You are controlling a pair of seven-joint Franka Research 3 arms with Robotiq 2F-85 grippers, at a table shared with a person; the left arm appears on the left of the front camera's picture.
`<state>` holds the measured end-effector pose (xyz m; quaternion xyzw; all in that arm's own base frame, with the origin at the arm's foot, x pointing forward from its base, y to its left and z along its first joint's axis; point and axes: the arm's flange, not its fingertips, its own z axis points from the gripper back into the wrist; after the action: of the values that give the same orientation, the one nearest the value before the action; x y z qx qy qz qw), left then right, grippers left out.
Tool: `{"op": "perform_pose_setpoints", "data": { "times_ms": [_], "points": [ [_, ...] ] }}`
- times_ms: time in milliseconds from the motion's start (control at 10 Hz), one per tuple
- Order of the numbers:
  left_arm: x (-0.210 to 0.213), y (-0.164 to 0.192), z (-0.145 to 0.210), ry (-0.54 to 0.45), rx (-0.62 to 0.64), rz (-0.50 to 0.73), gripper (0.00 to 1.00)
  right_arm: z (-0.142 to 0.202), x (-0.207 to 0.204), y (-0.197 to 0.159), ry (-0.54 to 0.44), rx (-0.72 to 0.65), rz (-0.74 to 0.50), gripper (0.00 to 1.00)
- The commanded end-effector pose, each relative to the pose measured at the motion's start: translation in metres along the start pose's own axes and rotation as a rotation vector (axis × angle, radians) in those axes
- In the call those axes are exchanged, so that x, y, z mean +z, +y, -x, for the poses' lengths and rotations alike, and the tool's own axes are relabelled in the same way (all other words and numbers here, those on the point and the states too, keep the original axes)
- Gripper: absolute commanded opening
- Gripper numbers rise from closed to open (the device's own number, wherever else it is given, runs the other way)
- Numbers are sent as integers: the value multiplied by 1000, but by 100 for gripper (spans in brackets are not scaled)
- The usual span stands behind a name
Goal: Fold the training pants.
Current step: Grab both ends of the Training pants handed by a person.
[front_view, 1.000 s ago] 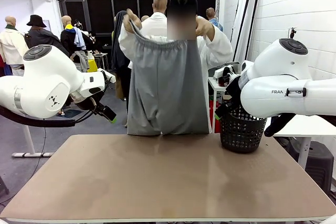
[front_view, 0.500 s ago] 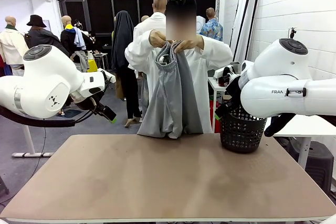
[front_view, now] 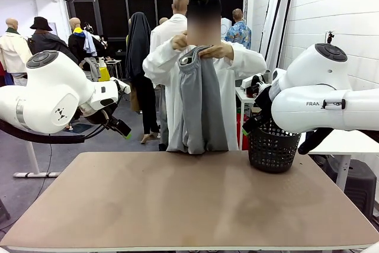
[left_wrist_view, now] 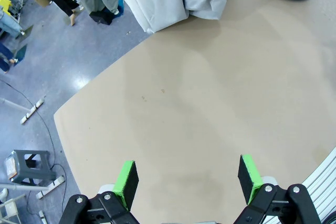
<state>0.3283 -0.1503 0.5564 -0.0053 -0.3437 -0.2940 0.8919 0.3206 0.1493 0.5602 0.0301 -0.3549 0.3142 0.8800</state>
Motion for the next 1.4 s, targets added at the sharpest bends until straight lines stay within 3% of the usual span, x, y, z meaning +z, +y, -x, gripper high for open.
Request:
{"op": "perform_pose_setpoints", "data": {
  "times_ms": [0, 1300],
  "points": [
    [1, 1, -1, -10, 1, -1, 100, -1, -1, 1, -7, 2, -4, 100],
    [1, 1, -1, -10, 1, -1, 100, -1, -1, 1, -7, 2, -4, 100]
  ]
}}
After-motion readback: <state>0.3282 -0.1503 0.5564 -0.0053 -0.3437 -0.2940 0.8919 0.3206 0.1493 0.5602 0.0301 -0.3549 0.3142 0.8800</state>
